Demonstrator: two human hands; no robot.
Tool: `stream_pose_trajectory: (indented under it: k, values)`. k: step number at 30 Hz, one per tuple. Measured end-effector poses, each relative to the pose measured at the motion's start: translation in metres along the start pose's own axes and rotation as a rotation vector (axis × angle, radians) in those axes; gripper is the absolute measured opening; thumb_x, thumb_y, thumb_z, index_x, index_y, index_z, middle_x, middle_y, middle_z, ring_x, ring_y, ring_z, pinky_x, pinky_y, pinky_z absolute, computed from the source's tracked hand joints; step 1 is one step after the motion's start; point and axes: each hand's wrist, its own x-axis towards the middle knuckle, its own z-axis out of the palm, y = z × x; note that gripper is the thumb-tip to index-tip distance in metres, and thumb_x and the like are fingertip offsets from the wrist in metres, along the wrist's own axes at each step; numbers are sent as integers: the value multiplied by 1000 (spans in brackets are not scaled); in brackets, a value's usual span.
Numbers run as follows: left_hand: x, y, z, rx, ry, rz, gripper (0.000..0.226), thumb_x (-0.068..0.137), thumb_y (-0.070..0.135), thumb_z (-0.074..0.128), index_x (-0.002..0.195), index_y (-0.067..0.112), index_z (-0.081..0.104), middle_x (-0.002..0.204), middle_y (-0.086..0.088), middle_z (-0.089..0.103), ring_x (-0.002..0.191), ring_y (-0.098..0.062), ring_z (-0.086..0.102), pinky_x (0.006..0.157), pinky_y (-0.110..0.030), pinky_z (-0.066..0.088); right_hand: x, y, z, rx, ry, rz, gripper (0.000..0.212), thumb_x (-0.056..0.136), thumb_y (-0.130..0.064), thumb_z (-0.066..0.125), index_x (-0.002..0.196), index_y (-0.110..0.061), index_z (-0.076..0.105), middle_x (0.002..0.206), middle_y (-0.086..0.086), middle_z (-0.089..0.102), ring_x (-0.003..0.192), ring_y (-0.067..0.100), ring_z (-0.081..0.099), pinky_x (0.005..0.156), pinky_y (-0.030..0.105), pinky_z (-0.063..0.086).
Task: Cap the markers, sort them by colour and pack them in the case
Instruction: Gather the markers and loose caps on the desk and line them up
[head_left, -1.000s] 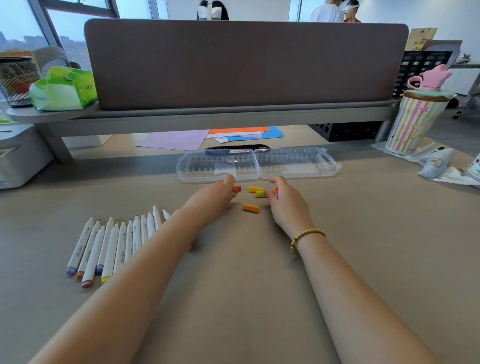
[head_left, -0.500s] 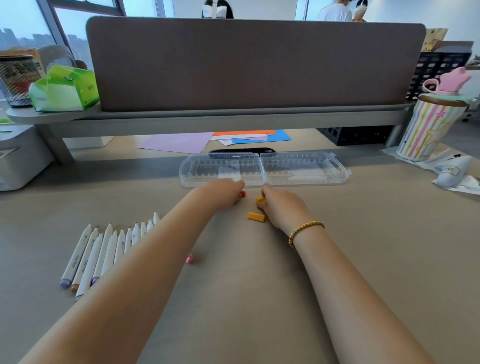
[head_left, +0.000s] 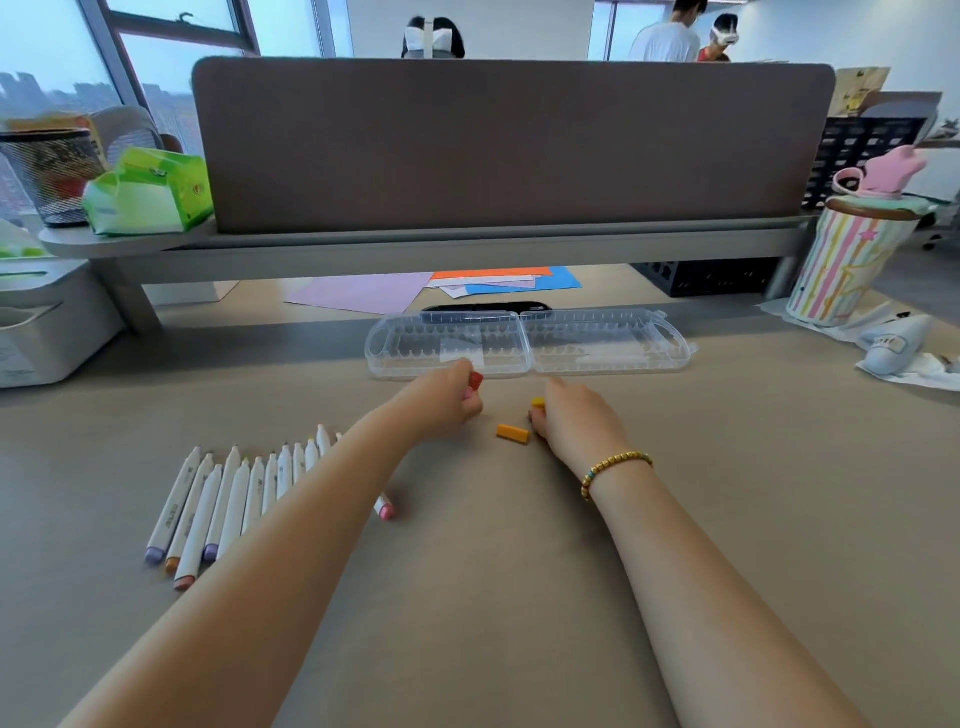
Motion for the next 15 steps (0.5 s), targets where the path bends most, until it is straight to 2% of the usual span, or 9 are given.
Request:
stream_pose_trajectory:
  k: [2,5,7,10,13,15]
  values:
    - [-11,4,-1,-79,3,87,32,94,14,44,126,10,40,98,-10,58,82,-22,56,73,-27,43,-1,4,0,48,0,23,28,97,-28,45,112,-5,51,99,12,62,92,28,59,71,32,43]
    - [-19,8,3,33,-10,210,30,95,16,44,125,16,44,98,-3,56,81,-15,50,72,-23,38,-4,12,-1,169,10,42,23,97,-29,45,99,-8,53,85,7,55,82,23,54,67,29,39]
    - [-21,12,3,123,0,249,21,97,23,45,116,15,46,101,-5,60,81,-17,50,73,-27,42,-8,18,-3,302,28,62,23,96,-29,45,91,-8,54,78,4,51,75,21,50,62,28,35]
    - [-22,19,1,230,14,292,18,97,25,46,106,10,44,100,-8,60,81,-22,50,75,-34,46,-13,23,-6,425,64,86,26,96,-27,46,91,-4,57,76,6,52,71,20,47,57,27,34]
    - [-21,25,3,344,-15,317,16,98,21,44,110,11,45,105,-9,59,87,-25,54,77,-37,47,-15,25,-8,369,25,109,21,96,-24,47,87,-6,55,77,6,53,73,21,48,55,27,33]
    - [-19,26,5,389,-33,313,24,98,20,43,122,16,44,111,-7,59,96,-26,57,81,-37,49,-15,25,-8,293,-11,103,18,95,-23,47,83,-10,50,75,4,50,73,22,47,54,27,30]
